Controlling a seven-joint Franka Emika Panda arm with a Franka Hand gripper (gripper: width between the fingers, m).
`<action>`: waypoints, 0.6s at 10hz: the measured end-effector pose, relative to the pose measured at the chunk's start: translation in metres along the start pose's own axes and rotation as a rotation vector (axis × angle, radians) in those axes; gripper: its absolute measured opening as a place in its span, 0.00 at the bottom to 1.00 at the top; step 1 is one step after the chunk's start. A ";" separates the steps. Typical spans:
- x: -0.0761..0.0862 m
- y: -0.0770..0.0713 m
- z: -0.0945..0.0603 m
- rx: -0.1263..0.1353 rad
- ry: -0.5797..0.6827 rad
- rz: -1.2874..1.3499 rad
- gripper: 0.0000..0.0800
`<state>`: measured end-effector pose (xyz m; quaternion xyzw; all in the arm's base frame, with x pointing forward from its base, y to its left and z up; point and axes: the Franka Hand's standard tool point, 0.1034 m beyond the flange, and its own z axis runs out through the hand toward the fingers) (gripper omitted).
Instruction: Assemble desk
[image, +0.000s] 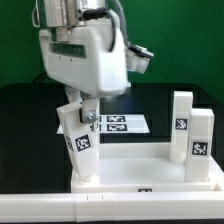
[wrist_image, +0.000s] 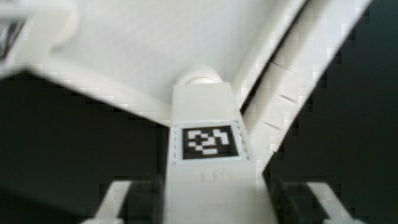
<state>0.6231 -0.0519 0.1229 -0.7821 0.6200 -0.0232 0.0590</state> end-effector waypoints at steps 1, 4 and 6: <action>-0.003 -0.003 0.001 0.038 -0.008 0.164 0.36; -0.012 -0.006 0.002 0.074 -0.023 0.415 0.36; -0.013 -0.005 0.002 0.047 -0.019 0.274 0.37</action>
Offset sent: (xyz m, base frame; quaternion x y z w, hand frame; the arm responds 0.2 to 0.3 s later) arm 0.0036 0.0157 -0.0084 0.0570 -0.0070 0.2047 0.9771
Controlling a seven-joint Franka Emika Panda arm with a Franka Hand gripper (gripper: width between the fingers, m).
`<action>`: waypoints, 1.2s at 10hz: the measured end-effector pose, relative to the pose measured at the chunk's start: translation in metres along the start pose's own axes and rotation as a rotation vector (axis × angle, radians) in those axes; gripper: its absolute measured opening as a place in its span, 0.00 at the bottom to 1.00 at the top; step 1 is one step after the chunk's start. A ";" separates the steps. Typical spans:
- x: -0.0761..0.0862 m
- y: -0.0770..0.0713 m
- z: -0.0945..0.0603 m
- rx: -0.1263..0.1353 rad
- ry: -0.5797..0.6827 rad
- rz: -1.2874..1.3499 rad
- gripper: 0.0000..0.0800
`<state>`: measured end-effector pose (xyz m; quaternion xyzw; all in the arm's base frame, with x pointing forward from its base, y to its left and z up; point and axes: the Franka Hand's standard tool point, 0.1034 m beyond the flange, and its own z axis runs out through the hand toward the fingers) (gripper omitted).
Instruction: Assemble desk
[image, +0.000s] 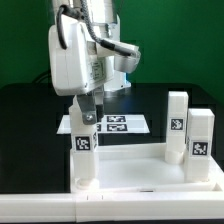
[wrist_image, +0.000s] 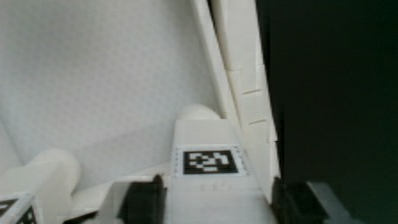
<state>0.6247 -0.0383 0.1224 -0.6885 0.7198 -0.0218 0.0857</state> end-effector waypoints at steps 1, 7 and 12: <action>0.000 -0.002 -0.002 -0.041 0.006 -0.172 0.37; 0.006 -0.006 -0.004 -0.037 0.002 -0.793 0.81; 0.024 0.006 0.002 -0.049 0.026 -1.230 0.81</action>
Offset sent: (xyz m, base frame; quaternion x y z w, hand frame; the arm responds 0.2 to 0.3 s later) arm 0.0000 0.0000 0.0000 0.0000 0.0000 -0.1938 0.9810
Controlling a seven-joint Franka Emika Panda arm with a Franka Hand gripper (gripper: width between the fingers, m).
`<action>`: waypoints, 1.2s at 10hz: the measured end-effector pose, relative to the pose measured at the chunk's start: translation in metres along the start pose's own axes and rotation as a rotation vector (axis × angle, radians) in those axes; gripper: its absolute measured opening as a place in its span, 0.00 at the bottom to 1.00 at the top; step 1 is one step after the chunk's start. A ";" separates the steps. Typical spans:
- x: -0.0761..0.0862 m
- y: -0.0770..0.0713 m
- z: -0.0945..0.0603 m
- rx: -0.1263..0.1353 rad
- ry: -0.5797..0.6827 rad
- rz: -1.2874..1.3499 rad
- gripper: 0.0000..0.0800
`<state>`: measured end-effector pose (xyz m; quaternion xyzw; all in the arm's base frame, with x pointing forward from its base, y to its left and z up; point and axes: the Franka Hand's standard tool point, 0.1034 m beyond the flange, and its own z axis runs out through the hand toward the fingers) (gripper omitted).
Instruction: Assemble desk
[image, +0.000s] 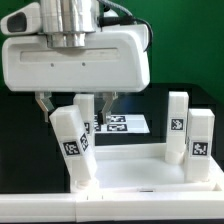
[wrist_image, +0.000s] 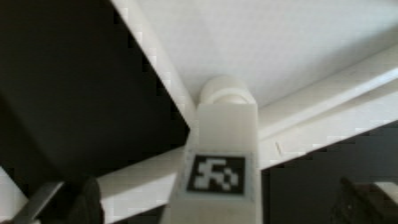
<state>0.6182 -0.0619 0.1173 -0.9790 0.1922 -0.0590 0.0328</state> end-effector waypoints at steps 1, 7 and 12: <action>0.016 -0.005 -0.007 0.010 -0.005 -0.001 0.81; 0.031 -0.011 -0.011 0.015 -0.005 0.166 0.35; 0.023 -0.011 -0.011 -0.034 0.005 0.691 0.35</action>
Offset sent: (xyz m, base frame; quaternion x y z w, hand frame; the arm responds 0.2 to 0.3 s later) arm 0.0000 0.0000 0.0000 0.0000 0.0000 0.0000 1.0000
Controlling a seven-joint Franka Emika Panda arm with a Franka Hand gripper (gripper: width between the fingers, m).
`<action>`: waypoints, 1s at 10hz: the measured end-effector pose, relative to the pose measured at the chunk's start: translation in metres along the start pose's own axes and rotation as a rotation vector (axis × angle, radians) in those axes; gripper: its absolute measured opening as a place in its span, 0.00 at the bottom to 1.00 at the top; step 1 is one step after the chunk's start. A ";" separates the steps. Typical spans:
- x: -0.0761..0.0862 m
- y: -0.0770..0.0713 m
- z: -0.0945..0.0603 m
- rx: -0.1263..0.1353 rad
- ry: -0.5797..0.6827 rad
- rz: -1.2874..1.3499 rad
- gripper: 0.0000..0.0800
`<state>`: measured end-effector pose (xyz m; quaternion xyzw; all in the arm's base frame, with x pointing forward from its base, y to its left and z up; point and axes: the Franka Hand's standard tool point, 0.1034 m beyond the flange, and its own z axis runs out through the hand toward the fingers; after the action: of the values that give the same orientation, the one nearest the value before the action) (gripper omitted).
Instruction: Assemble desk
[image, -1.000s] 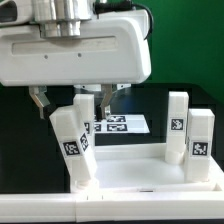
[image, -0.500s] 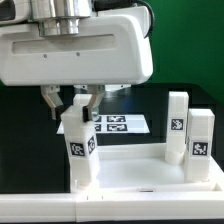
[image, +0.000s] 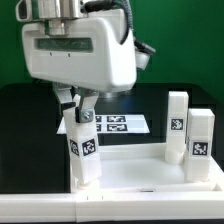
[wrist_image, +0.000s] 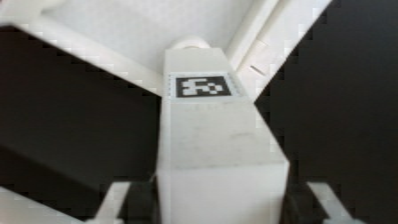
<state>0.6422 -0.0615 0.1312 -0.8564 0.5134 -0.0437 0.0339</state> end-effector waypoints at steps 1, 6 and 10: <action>0.000 0.002 0.000 -0.003 0.001 0.119 0.35; -0.007 0.005 0.000 0.013 0.016 0.565 0.36; -0.009 0.001 -0.002 -0.004 0.021 0.276 0.63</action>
Offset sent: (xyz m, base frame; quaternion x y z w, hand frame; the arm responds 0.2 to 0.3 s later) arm -0.0032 0.0161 -0.0102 0.0466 0.0042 0.2066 0.9773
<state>0.6373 -0.0541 0.1328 -0.7772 0.6267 -0.0466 0.0324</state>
